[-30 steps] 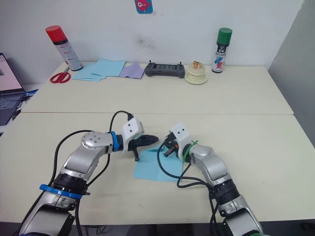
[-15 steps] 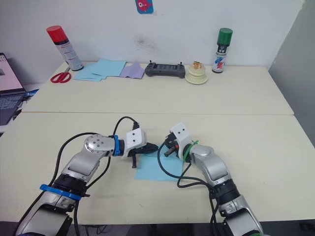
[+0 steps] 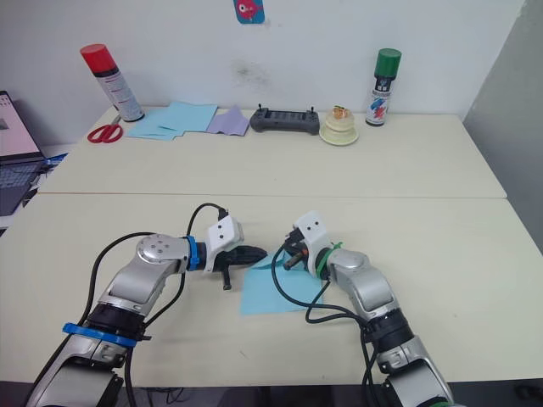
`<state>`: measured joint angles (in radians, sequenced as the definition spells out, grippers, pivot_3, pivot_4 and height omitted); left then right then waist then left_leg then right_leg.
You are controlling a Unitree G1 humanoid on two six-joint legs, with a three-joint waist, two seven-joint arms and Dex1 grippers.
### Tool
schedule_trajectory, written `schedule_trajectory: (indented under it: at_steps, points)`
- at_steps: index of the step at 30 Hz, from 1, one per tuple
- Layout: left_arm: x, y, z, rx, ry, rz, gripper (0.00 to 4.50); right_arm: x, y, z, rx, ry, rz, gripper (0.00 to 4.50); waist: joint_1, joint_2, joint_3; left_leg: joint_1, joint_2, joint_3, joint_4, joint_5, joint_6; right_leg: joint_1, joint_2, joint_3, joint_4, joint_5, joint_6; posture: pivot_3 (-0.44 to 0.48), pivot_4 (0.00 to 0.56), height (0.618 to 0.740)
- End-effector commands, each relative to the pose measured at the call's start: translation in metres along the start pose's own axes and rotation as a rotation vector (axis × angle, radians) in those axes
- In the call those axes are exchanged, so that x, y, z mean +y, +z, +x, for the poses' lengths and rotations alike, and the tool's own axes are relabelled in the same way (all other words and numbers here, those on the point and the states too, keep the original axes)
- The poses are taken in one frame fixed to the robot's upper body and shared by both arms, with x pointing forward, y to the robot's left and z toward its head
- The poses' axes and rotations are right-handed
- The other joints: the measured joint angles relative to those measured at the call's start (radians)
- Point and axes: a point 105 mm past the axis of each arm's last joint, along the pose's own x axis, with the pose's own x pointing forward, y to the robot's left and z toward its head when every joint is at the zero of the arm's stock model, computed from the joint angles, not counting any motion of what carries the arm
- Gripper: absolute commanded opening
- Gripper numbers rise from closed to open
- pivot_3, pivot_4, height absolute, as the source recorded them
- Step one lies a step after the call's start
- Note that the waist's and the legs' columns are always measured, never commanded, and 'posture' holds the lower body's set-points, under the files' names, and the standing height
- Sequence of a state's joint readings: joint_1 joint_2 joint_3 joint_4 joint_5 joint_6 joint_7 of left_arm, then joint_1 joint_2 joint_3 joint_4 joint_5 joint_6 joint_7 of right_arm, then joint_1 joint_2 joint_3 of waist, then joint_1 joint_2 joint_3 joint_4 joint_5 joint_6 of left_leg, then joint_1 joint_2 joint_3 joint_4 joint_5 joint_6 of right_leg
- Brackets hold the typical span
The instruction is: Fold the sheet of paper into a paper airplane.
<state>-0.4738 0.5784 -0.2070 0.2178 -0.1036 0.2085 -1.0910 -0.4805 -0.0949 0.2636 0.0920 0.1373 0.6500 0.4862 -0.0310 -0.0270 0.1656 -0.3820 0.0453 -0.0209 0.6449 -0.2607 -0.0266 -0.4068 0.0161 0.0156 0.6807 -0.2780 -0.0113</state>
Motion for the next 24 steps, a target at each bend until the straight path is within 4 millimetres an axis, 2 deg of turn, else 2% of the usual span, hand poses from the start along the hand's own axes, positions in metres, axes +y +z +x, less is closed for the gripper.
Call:
schedule_trajectory:
  at_steps: [1, 7, 10, 13, 16, 20, 24]
  points:
    - [-0.010, 0.006, 0.010, -0.016, -0.028, 0.054, 0.04, -0.003, -0.011, 0.000, 0.045, -0.013, 0.014, 0.00, 0.000, 0.000, 0.000, 0.000, 0.000, 0.000, 0.000, 0.000, 0.000, 0.000, 0.000, 0.000, 0.000, 0.000, 0.000, 0.000, 0.150, 0.740]
    - [-0.005, 0.002, 0.009, 0.015, -0.013, 0.124, 0.04, -0.004, -0.012, -0.001, 0.048, -0.017, 0.014, 0.00, 0.001, 0.000, 0.000, 0.000, 0.000, 0.000, 0.000, 0.000, 0.000, 0.000, 0.000, 0.000, 0.000, 0.000, 0.000, 0.000, 0.150, 0.740]
    - [0.017, 0.015, -0.006, -0.010, 0.060, 0.107, 0.04, -0.005, -0.012, -0.002, 0.049, -0.020, 0.013, 0.00, 0.001, 0.000, 0.000, 0.000, 0.000, 0.000, 0.000, 0.000, 0.000, 0.000, 0.000, 0.000, 0.000, 0.000, 0.000, 0.000, 0.150, 0.740]
    - [0.027, 0.025, -0.014, -0.044, 0.088, 0.084, 0.04, -0.005, -0.011, -0.002, 0.049, -0.022, 0.012, 0.00, 0.000, 0.000, 0.000, 0.000, 0.000, 0.000, 0.000, 0.000, 0.000, 0.000, 0.000, 0.000, 0.000, 0.000, 0.000, 0.000, 0.150, 0.740]
    - [0.017, 0.039, -0.009, -0.114, 0.036, 0.045, 0.04, -0.005, -0.012, -0.002, 0.050, -0.020, 0.011, 0.00, 0.000, 0.000, 0.000, 0.000, 0.000, 0.000, 0.000, 0.000, 0.000, 0.000, 0.000, 0.000, 0.000, 0.000, 0.000, 0.000, 0.150, 0.740]
    - [0.003, 0.042, 0.002, -0.126, -0.011, 0.041, 0.04, -0.005, -0.012, -0.002, 0.051, -0.017, 0.010, 0.00, 0.000, 0.000, 0.000, 0.000, 0.000, 0.000, 0.000, 0.000, 0.000, 0.000, 0.000, 0.000, 0.000, 0.000, 0.000, 0.000, 0.150, 0.740]
    - [-0.012, 0.020, 0.009, -0.029, -0.051, 0.064, 0.04, -0.004, -0.012, -0.002, 0.051, -0.018, 0.010, 0.00, 0.000, 0.000, 0.000, 0.000, 0.000, 0.001, 0.000, 0.000, 0.000, 0.000, 0.000, 0.001, 0.000, 0.000, 0.000, 0.000, 0.150, 0.740]
